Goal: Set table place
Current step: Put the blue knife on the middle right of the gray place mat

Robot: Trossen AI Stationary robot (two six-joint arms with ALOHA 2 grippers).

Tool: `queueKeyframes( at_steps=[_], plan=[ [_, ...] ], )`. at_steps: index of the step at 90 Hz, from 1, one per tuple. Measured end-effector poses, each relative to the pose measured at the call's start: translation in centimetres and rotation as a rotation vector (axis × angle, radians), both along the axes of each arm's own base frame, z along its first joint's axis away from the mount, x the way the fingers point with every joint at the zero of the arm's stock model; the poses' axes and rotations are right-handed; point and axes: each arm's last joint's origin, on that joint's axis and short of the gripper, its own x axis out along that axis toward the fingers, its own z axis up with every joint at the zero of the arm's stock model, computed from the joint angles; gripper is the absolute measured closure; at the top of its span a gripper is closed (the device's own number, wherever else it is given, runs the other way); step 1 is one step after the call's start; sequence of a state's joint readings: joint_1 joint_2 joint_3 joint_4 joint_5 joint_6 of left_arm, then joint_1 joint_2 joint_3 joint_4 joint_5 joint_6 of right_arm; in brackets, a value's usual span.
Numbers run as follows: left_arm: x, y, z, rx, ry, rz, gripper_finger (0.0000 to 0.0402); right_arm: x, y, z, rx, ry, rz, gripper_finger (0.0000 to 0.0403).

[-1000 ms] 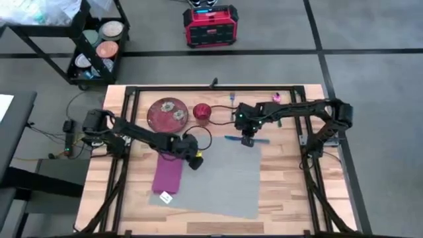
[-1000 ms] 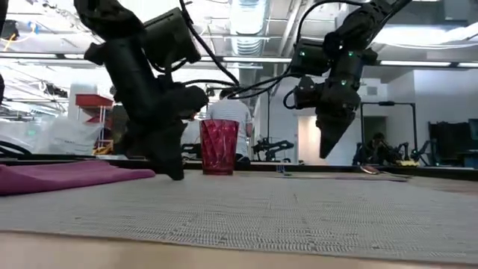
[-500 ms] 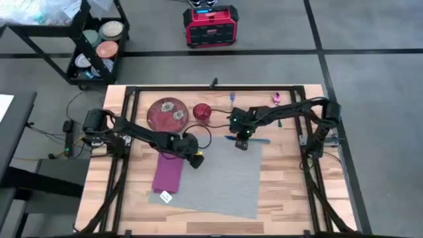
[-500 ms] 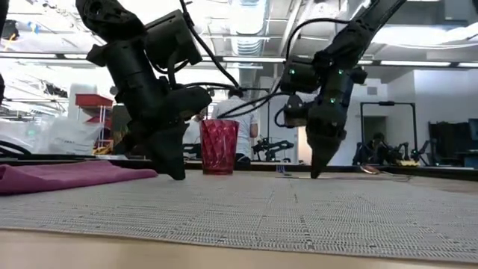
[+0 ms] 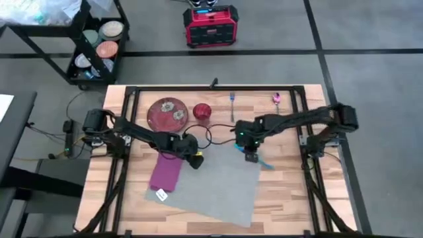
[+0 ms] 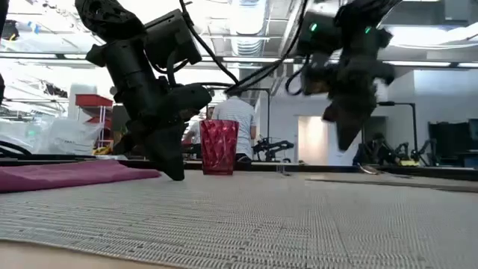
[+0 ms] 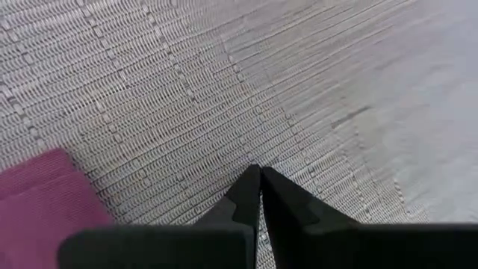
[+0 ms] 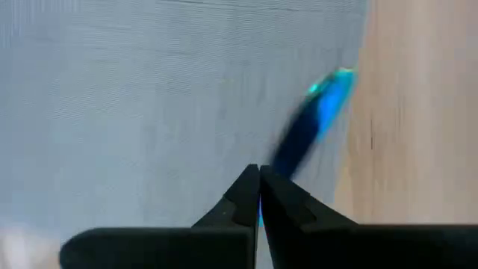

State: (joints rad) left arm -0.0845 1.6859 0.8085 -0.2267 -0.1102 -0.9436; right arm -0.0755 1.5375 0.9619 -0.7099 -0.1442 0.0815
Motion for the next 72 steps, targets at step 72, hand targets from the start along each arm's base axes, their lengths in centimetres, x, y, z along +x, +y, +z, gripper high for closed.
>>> queueKeyframes(
  at_steps=[72],
  plan=[
    [0.1, 0.0, 0.0, 0.003, -0.012, 0.005, 0.0402, -5.3, 4.0, -5.2, 0.059, 0.204, -0.174, 0.0403]
  ],
)
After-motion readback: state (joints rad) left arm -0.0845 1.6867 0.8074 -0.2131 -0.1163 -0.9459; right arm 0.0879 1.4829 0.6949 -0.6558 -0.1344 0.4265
